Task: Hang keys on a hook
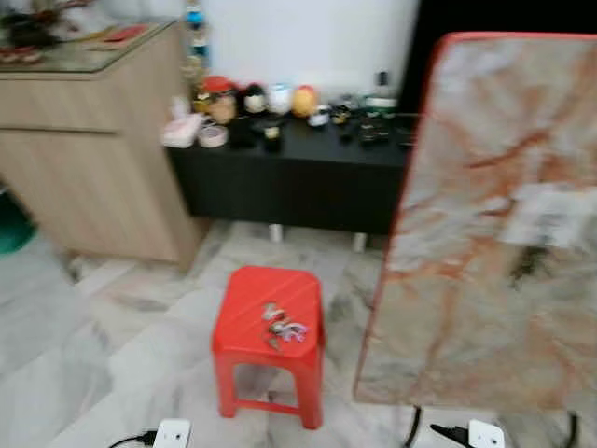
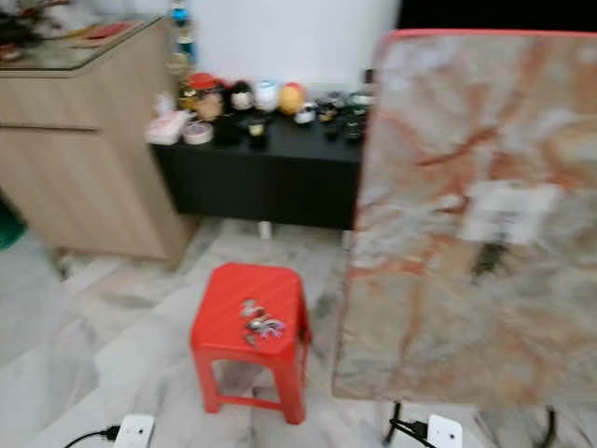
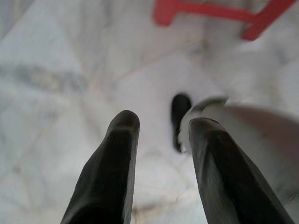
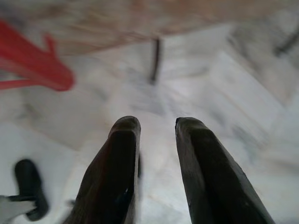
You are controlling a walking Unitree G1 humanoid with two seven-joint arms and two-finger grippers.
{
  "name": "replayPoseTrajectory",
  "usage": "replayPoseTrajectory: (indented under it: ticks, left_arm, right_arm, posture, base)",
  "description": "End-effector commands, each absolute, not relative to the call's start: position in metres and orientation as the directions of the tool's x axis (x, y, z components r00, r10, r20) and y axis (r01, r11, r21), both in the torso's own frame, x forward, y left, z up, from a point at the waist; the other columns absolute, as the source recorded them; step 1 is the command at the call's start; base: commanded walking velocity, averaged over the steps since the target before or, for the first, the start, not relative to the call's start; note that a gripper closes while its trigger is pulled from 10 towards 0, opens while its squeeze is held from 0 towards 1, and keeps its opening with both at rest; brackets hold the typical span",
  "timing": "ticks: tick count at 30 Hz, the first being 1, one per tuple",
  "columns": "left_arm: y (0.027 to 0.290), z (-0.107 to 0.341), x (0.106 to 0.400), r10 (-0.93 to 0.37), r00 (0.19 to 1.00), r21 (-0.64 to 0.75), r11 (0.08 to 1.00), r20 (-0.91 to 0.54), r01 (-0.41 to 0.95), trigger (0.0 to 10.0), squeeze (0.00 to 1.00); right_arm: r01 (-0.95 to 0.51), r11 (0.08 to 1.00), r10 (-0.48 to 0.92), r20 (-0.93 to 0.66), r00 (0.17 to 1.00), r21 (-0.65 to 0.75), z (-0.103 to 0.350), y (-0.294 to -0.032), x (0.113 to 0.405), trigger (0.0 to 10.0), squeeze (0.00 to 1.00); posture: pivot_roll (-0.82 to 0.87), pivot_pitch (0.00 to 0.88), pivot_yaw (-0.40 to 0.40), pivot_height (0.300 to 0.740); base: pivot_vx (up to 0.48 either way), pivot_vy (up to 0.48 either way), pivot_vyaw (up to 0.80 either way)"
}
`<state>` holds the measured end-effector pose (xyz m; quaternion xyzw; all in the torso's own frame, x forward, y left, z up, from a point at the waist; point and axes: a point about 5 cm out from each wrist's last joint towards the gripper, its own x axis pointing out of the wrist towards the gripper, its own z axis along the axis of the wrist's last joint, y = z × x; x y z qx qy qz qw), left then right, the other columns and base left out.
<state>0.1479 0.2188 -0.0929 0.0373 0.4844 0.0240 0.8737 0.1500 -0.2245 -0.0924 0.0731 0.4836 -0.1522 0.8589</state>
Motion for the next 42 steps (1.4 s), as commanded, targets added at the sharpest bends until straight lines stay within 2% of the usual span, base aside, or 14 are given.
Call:
replayPoseTrajectory:
  ticks: [1,7,9,13,24,36,39,42]
  left_arm:
    - [0.224,-0.093,0.146,0.086,0.517,0.108,0.994,-0.852,0.011,10.0,0.0]
    - [0.226,-0.093,0.145,0.089,0.515,0.111,0.994,-0.853,0.013,10.0,0.0]
    - [0.228,-0.092,0.145,0.09,0.514,0.119,0.993,-0.853,0.025,10.0,0.0]
    - [0.23,-0.092,0.144,0.091,0.513,0.127,0.991,-0.854,0.035,10.0,0.0]
    - [0.234,-0.091,0.144,0.103,0.515,0.14,0.99,-0.851,0.033,10.0,0.0]
    - [0.219,-0.094,0.145,0.088,0.517,0.108,0.994,-0.852,0.008,10.0,0.0]
    - [0.214,-0.095,0.145,0.096,0.517,0.104,0.994,-0.851,-0.012,10.0,0.0]
    - [0.213,-0.095,0.146,0.098,0.516,0.099,0.995,-0.851,-0.027,10.0,0.0]
  right_arm:
    - [0.363,0.932,-0.178,-0.865,0.468,0.004,-0.095,-0.228,0.141,10.0,0.0]
    - [0.369,0.929,-0.18,-0.868,0.462,0.004,-0.095,-0.232,0.14,10.0,0.0]
    - [0.38,0.925,-0.179,-0.869,0.461,0.012,-0.095,-0.232,0.138,10.0,0.0]
    - [0.387,0.922,-0.177,-0.87,0.46,0.018,-0.096,-0.231,0.135,10.0,0.0]
    - [0.389,0.92,-0.154,-0.879,0.451,0.038,-0.101,-0.211,0.133,10.0,0.0]
    - [0.395,0.918,-0.174,-0.869,0.463,0.027,-0.096,-0.212,0.149,10.0,0.0]
    - [0.411,0.911,-0.194,-0.867,0.459,0.013,-0.096,-0.222,0.145,10.0,0.0]
    - [0.428,0.904,-0.205,-0.864,0.459,0.013,-0.095,-0.224,0.145,10.0,0.0]
  posture:
    - [0.01,0.0,0.028,0.74]
    - [0.01,0.0,0.03,0.74]
    - [-0.02,0.0,0.058,0.74]
    - [-0.02,0.0,0.065,0.74]
    - [-0.03,0.0,0.079,0.74]
    - [0.01,0.0,0.025,0.74]
    - [0.03,0.0,-0.004,0.74]
    - [0.03,0.0,0.005,0.74]
  base:
    - [0.0,0.319,0.0]
    - [0.0,0.319,0.0]
    - [0.0,0.48,0.0]
    - [0.0,0.48,0.0]
    - [0.0,0.48,0.0]
    - [0.0,0.47,0.0]
    - [0.0,0.0,0.0]
    - [0.0,0.0,0.0]
